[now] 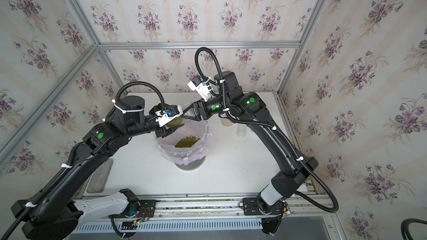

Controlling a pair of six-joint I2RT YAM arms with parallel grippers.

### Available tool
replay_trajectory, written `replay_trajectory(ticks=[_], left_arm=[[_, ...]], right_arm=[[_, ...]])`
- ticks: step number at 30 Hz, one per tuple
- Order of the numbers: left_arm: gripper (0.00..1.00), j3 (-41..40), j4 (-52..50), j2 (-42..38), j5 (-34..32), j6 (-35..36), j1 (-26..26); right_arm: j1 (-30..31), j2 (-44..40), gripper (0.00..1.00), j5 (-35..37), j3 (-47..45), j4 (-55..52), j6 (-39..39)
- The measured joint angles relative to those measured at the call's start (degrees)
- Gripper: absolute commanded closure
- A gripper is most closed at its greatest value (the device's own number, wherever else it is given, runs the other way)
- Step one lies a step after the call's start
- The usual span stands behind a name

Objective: Empty moldy mung beans from jars
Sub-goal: Pick up the jar from the center of the board.

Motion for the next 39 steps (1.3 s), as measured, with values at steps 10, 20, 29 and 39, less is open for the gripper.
replay_trajectory(ticks=[10,20,29,39], left_arm=[[0.41,0.0,0.0,0.0,-0.2,0.7,-0.1],[0.64,0.0,0.0,0.3,-0.2,0.8,-0.1],[0.88,0.0,0.0,0.5,-0.2,0.9,-0.1],[0.99,0.1,0.1,0.9,0.0,0.9,-0.1]], right_arm=[[0.0,0.0,0.62,0.0,0.0,0.0,-0.2],[0.0,0.0,0.58,0.0,-0.2,0.0,-0.2],[0.0,0.0,0.52,0.2,-0.2,0.0,-0.2],[0.0,0.0,0.36,0.6,-0.2,0.0,0.2]])
